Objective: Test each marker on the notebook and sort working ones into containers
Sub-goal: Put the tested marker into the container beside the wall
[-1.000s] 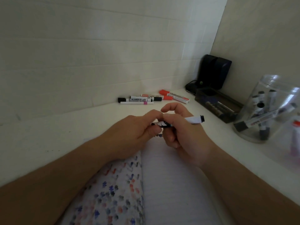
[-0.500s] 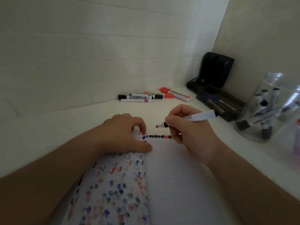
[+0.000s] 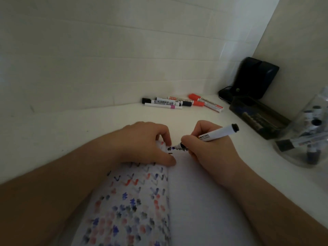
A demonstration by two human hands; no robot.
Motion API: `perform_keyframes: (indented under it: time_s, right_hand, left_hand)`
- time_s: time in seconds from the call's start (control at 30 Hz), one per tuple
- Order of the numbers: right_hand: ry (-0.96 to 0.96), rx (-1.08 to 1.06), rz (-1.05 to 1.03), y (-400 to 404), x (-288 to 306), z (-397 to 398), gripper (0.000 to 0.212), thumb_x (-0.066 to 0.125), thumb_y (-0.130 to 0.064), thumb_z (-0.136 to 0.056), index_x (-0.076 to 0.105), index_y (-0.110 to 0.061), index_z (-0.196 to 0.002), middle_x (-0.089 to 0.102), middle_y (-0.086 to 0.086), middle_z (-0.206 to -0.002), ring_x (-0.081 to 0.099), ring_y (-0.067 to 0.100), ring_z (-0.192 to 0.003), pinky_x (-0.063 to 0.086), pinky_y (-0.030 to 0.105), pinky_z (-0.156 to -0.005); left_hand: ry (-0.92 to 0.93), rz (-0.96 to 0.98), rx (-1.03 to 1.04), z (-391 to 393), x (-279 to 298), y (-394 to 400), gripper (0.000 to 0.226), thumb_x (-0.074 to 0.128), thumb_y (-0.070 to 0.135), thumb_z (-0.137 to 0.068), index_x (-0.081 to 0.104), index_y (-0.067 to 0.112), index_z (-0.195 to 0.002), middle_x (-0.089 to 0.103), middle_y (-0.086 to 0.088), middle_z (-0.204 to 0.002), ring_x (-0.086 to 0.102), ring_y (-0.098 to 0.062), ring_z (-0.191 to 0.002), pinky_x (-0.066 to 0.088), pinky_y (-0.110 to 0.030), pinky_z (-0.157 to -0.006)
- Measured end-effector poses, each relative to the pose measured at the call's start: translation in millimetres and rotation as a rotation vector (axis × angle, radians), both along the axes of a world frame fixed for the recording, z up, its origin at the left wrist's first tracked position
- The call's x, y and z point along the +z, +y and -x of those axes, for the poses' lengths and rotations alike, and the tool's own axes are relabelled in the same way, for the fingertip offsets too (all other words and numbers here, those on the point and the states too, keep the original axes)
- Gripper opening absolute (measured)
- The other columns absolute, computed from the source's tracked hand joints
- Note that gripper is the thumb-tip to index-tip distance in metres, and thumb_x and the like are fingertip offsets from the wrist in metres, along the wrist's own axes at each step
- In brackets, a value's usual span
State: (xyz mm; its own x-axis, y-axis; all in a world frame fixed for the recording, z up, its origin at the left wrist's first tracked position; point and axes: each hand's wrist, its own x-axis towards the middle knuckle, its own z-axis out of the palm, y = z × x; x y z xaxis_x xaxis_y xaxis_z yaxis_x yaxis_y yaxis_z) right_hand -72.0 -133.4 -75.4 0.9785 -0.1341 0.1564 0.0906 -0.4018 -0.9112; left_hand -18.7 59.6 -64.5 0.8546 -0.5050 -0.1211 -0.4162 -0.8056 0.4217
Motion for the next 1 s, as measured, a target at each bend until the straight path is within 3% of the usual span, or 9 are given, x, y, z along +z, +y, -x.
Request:
perform_keyframes:
  time_s: [0.17, 0.37, 0.9, 1.0]
  right_hand:
    - [0.010, -0.014, 0.056, 5.9, -2.7, -2.5, 0.019, 0.076, -0.006, -0.082, 0.060, -0.002, -0.072, 0.068, 0.019, -0.066, 0.062, 0.013, -0.047, 0.047, 0.025, -0.047]
    - [0.058, -0.035, 0.050, 7.0, -5.2, -5.0, 0.018, 0.075, -0.005, -0.081, 0.059, 0.001, -0.074, 0.070, 0.017, -0.065, 0.064, 0.016, -0.049, 0.050, 0.030, -0.050]
    - [0.050, -0.030, 0.054, 9.8, -4.1, -3.4, 0.019, 0.073, -0.004, -0.079, 0.058, 0.003, -0.071, 0.068, 0.020, -0.063, 0.060, 0.015, -0.046, 0.048, 0.030, -0.049]
    - [0.045, -0.062, 0.079, 10.6, -4.2, -4.0, 0.021, 0.073, -0.004, -0.078, 0.054, 0.003, -0.070, 0.062, 0.023, -0.062, 0.054, 0.011, -0.044, 0.043, 0.024, -0.044]
  left_hand:
    - [0.001, -0.025, 0.026, 1.1, 1.0, -6.2, 0.044, 0.078, 0.071, -0.063, 0.055, 0.049, -0.093, 0.055, 0.020, -0.100, 0.055, -0.004, -0.092, 0.053, -0.037, -0.088]
    - [0.000, -0.035, 0.010, 1.0, -0.2, -4.8, 0.047, 0.076, 0.073, -0.065, 0.055, 0.049, -0.099, 0.053, 0.021, -0.101, 0.054, -0.006, -0.095, 0.050, -0.038, -0.089]
    - [-0.005, -0.031, 0.012, 1.9, 1.0, -4.8, 0.047, 0.076, 0.073, -0.065, 0.055, 0.049, -0.100, 0.050, 0.023, -0.099, 0.053, -0.010, -0.098, 0.047, -0.038, -0.088]
    - [-0.005, -0.039, 0.014, 1.4, 0.2, -4.8, 0.049, 0.076, 0.073, -0.065, 0.055, 0.049, -0.101, 0.051, 0.022, -0.101, 0.053, -0.010, -0.099, 0.049, -0.038, -0.090]
